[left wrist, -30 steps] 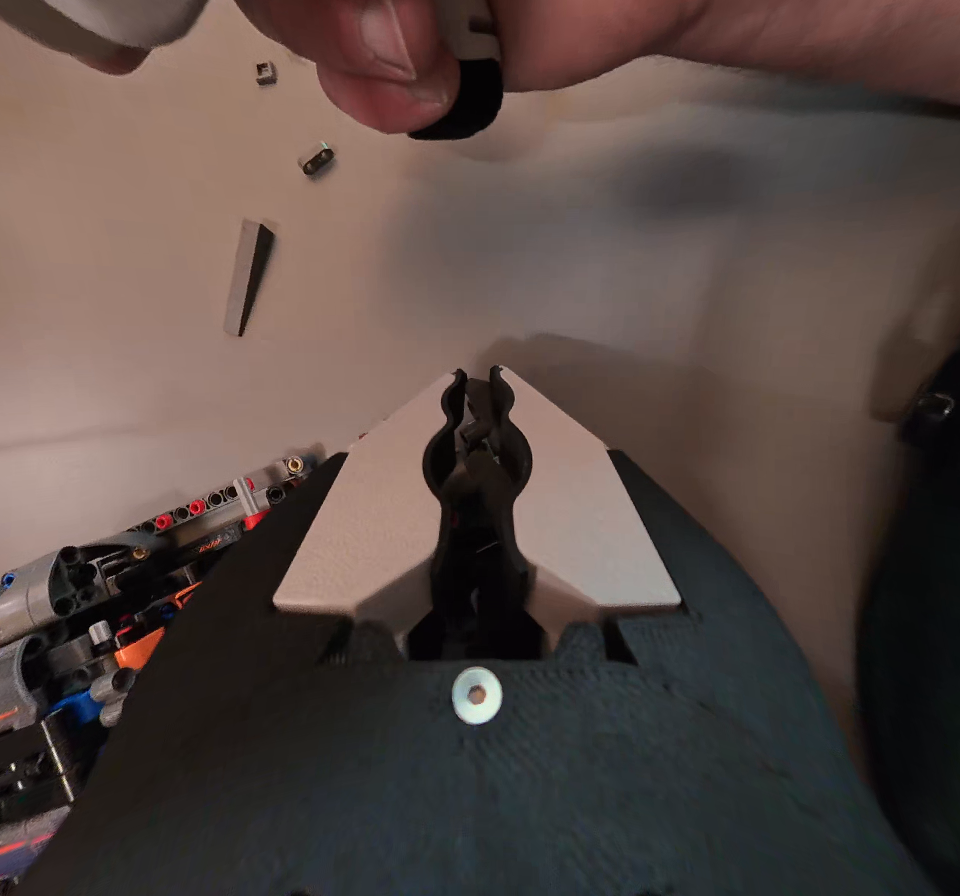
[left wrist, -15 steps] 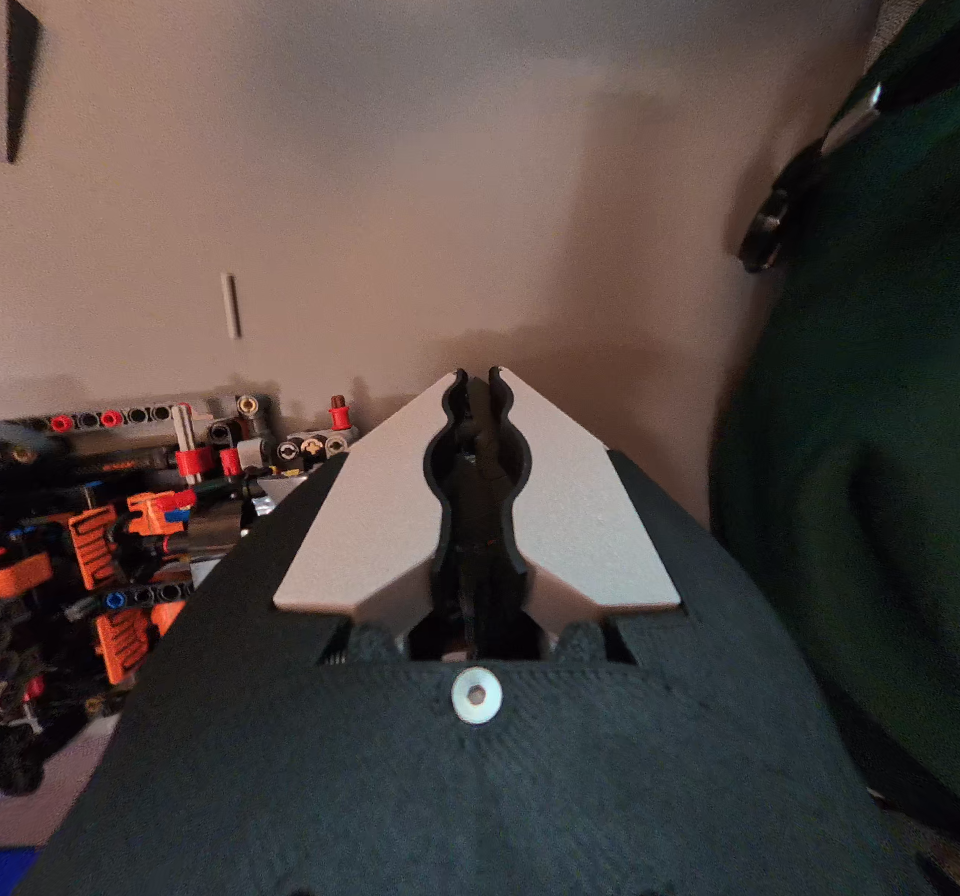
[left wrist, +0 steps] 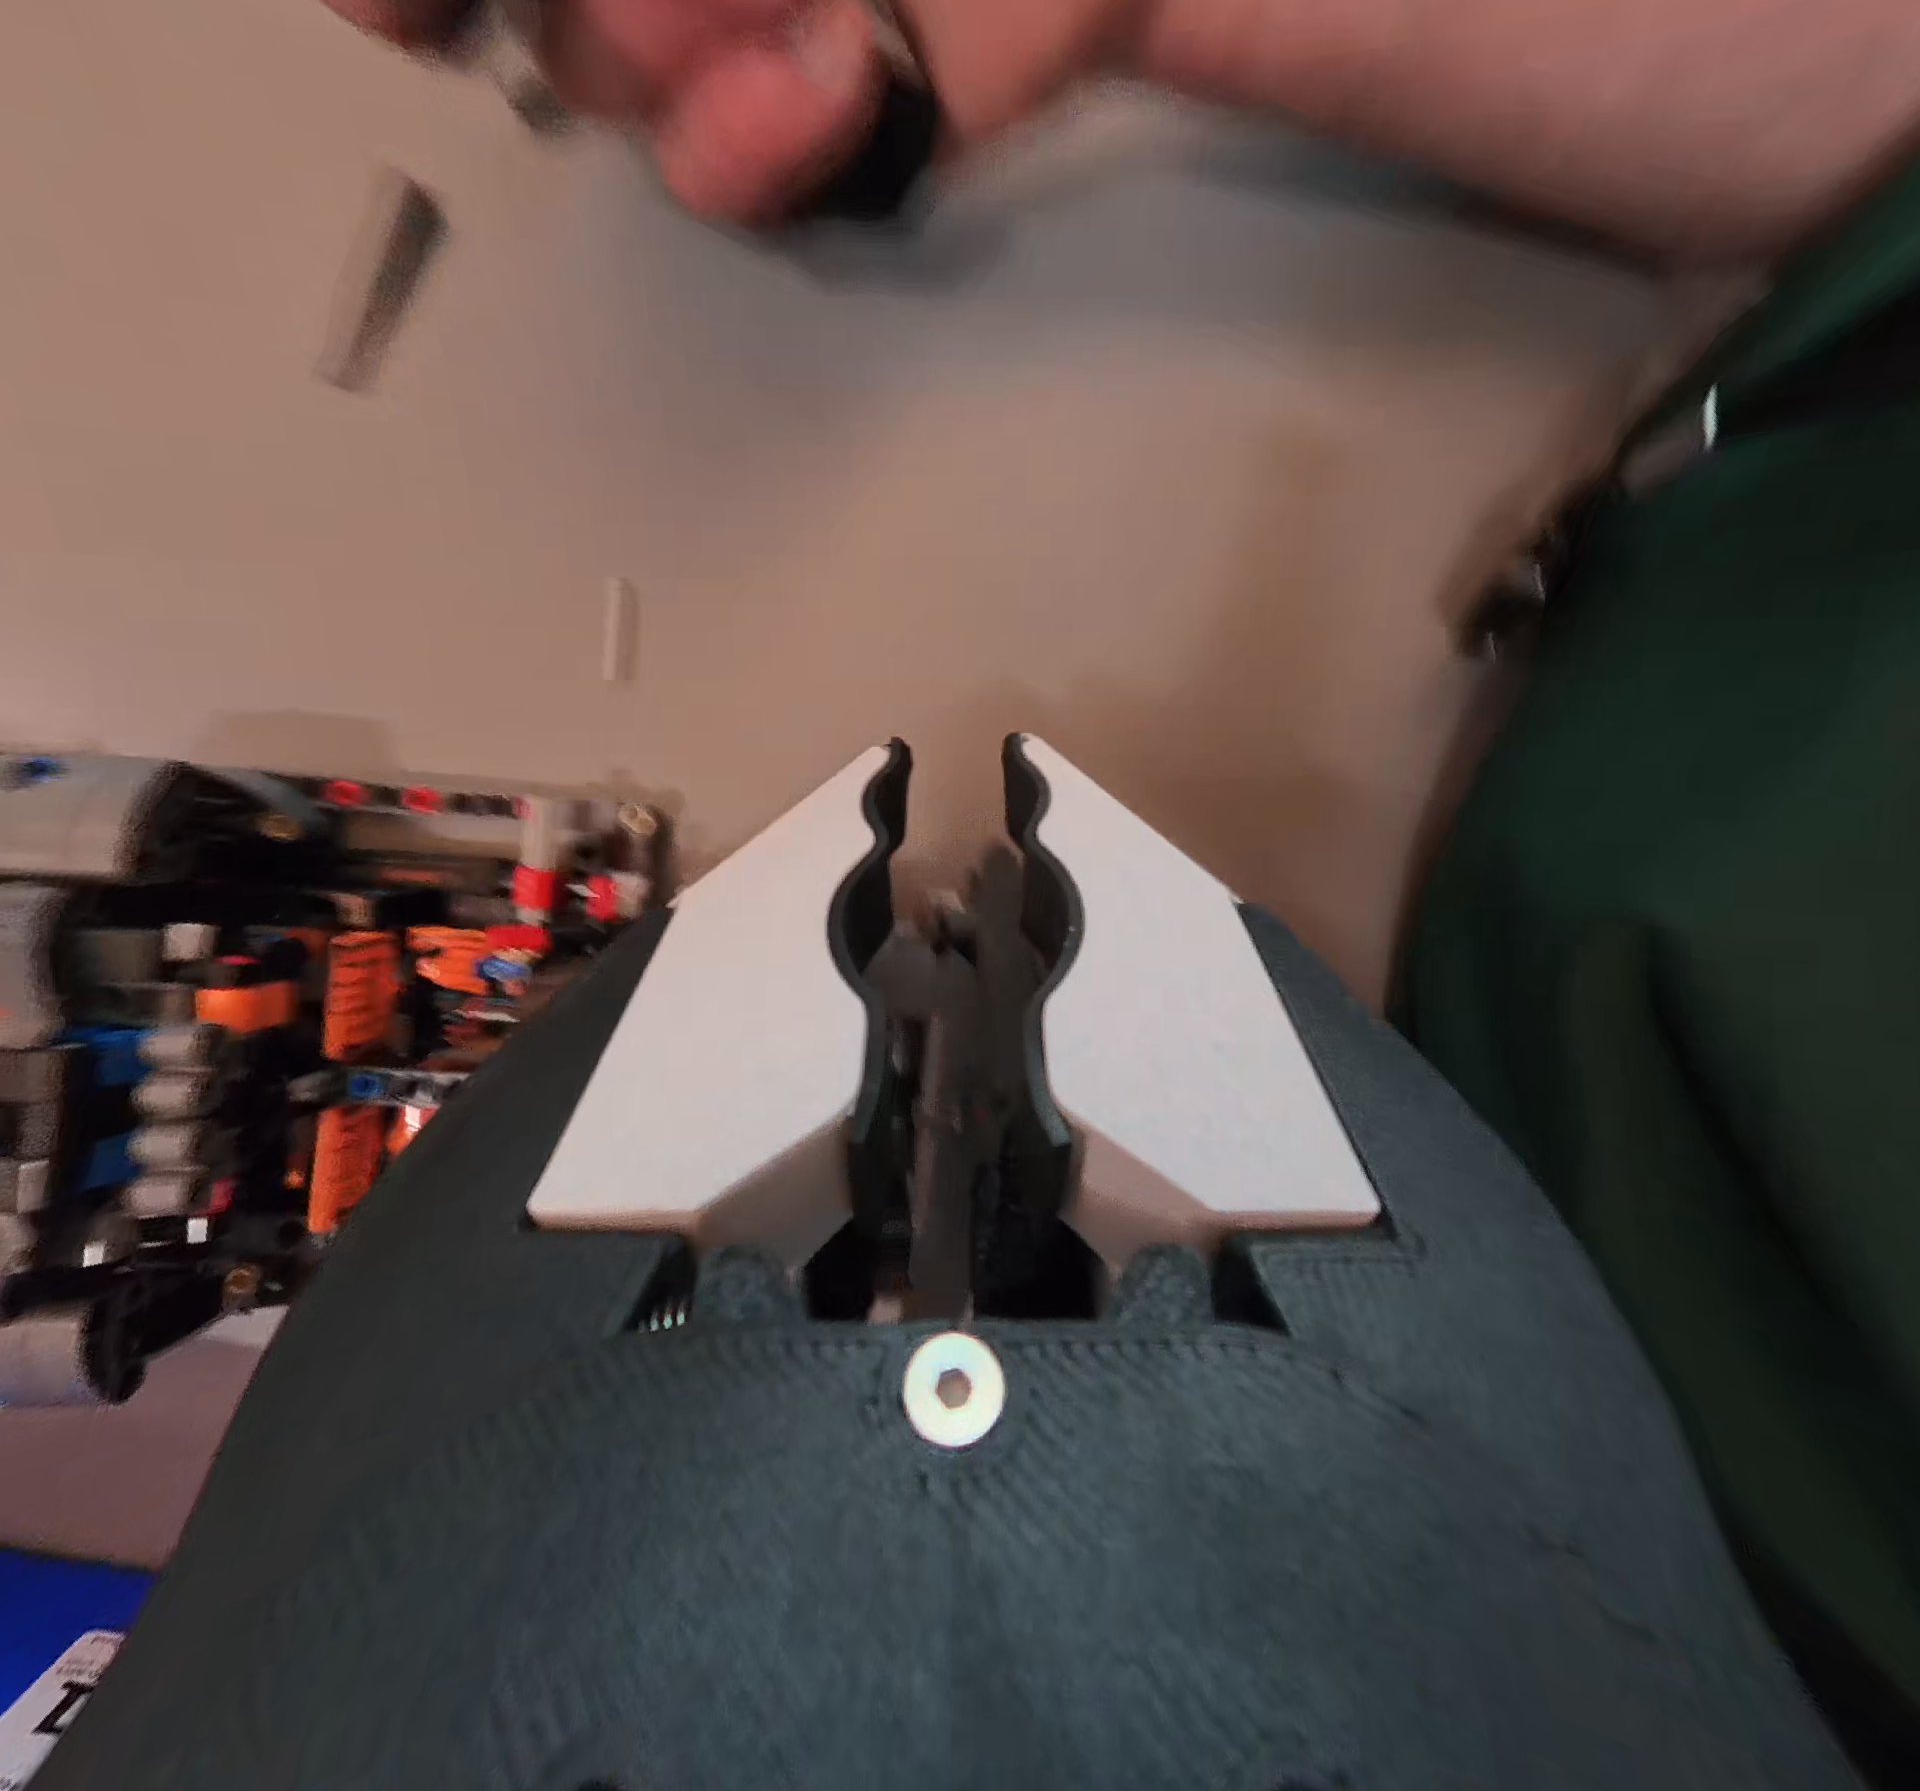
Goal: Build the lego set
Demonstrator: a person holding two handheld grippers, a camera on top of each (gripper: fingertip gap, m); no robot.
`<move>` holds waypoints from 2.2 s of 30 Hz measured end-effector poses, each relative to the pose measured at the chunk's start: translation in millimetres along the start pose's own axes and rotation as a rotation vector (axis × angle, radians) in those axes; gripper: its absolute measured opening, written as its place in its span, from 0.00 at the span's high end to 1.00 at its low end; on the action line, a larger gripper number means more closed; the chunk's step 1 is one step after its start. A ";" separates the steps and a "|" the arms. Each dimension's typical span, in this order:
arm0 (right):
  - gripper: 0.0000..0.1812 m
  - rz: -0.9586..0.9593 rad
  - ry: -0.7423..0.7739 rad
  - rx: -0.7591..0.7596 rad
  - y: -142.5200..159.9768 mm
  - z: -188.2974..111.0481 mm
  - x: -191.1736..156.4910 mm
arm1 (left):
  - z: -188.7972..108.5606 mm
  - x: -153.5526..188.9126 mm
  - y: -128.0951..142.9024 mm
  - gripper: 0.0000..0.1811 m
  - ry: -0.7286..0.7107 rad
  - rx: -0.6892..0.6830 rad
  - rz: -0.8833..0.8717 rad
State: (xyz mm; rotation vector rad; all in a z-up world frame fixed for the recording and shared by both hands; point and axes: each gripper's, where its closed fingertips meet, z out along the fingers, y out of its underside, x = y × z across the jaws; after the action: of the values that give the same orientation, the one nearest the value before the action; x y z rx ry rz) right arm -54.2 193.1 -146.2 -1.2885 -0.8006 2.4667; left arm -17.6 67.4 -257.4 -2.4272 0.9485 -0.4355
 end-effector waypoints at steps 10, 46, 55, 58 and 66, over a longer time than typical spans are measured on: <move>0.99 -0.025 -0.195 -0.173 36.7 18.1 -31.1 | -31.6 -35.6 -75.5 0.90 0.008 0.572 -0.408; 0.99 -0.009 -0.258 -0.250 57.5 22.9 -41.5 | -42.5 -33.0 -95.0 0.99 0.035 0.858 -0.472; 0.99 -0.023 -0.273 -0.260 59.3 23.2 -45.0 | -43.0 -28.4 -96.1 1.00 0.081 0.876 -0.469; 0.99 -0.025 -0.270 -0.259 59.2 23.3 -44.6 | -43.5 -28.3 -94.6 1.00 0.078 0.877 -0.471; 0.99 -0.031 -0.263 -0.265 60.3 23.9 -43.6 | -45.1 -27.1 -94.1 1.00 0.106 0.897 -0.491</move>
State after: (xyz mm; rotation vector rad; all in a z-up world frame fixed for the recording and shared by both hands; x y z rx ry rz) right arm -46.2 115.5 -140.1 -1.0281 -1.2372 2.6062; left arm -6.5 131.3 -171.3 -1.7639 0.0905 -0.9296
